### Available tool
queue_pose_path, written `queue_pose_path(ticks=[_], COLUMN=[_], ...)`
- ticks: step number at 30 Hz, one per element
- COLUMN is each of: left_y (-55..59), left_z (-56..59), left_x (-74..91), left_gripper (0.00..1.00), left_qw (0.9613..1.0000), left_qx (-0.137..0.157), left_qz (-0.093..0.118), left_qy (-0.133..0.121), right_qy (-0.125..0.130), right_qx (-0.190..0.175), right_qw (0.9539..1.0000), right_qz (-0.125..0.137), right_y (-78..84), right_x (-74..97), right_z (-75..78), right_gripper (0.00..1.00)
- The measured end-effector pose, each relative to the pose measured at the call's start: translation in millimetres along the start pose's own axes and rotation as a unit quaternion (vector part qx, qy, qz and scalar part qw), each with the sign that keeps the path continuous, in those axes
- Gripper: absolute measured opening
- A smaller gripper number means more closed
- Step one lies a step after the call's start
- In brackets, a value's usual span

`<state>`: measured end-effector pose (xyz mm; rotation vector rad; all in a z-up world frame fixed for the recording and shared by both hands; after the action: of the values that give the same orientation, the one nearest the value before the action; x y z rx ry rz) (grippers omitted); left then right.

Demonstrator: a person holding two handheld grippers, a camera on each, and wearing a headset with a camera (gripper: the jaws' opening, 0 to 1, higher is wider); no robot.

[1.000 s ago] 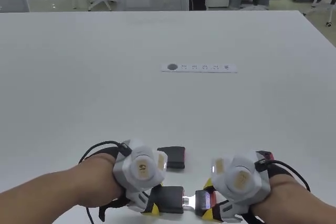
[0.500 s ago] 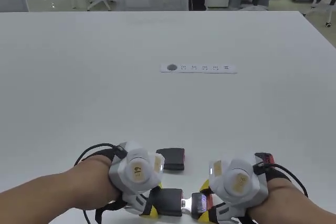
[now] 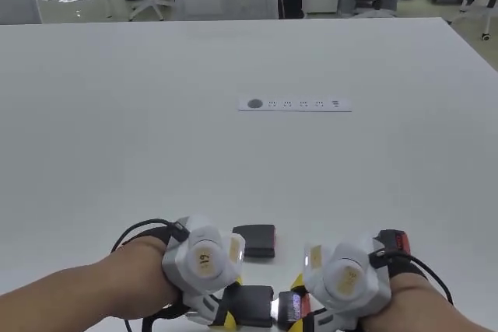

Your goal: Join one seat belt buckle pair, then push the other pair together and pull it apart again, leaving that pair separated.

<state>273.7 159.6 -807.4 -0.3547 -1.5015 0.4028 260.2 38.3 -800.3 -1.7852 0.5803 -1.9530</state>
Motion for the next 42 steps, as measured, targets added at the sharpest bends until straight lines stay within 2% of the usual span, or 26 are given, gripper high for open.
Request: queue_pose_path(ticks=[7,13,29,42], left_y=[4.1,8.3,5.5,3.1], left_z=[-1.6,-1.9,2.3,2.7], left_x=[-0.1,0.8,2.1,1.9], left_gripper=[0.31,0.31,0.31,0.33], left_qw=[0.9999,0.9995,0.9996,0.9999], left_qx=[0.006,0.009,0.011,0.009], left_qz=[0.013,0.029,0.027,0.01], left_qy=[-0.004,0.002,0.005,0.002], right_qy=[0.004,-0.001,-0.002,-0.004], right_qx=[-0.003,0.013,0.008,-0.001], right_qw=[1.0,0.9999,1.0,1.0], right_qz=[0.0,-0.001,0.005,0.006], right_y=[0.6,2.5,4.7,3.9], right_x=[-0.5,1.7,1.2,0.3], right_z=[-1.0,-1.4,-1.2,0.0], right_gripper=[0.29,0.29,0.3,0.32])
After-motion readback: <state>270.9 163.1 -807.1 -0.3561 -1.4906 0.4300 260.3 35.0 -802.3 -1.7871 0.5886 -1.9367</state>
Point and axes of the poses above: the centre of the closed fingertips' face, and the gripper's own axes: x roughly backward along the fingers, z roughly to its right, y roughly out of its underside, the point moved 6 cm from there along x, roughly backward along the fingers, and after that the axes turned 4 degrees about x, right-handed, at the moved point
